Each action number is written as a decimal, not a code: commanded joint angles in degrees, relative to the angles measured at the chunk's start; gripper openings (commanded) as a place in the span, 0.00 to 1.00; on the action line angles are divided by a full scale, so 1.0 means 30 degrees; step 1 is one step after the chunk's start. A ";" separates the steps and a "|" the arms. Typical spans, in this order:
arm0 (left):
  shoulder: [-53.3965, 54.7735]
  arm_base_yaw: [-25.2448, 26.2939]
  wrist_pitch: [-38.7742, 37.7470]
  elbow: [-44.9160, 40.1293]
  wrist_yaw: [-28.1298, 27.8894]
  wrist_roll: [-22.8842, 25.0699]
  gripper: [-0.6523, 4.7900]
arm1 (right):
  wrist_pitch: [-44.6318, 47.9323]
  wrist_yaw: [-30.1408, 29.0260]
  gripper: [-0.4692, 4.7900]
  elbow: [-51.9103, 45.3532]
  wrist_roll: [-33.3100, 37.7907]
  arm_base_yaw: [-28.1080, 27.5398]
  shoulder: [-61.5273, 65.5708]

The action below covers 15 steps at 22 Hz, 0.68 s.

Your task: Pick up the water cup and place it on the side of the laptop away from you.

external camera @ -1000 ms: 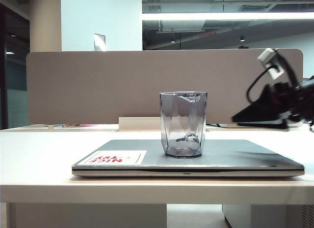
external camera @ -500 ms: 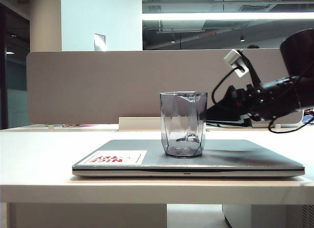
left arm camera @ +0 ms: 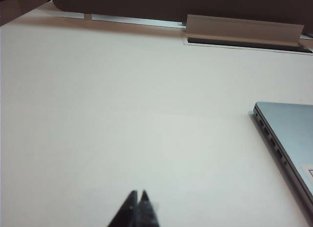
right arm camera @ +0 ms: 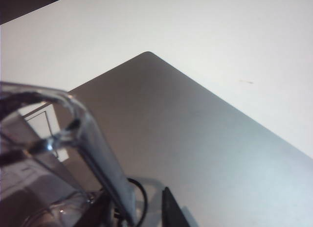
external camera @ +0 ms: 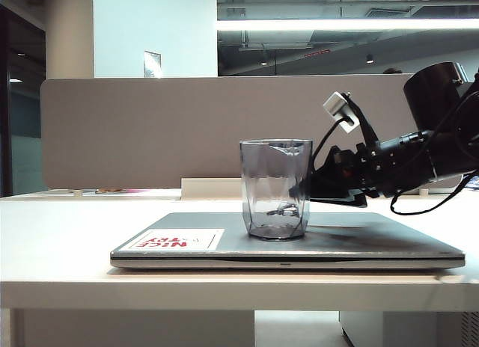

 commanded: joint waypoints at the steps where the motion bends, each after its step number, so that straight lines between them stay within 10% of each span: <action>1: 0.0022 -0.0015 0.0240 0.0058 0.0000 0.0117 0.11 | 0.0474 0.0299 0.36 0.0073 -0.0007 0.0211 0.0007; 15: 0.0022 -0.0015 0.0233 0.0058 0.0015 0.0138 0.11 | 0.1450 0.0415 0.20 0.0066 0.0007 0.0233 0.0007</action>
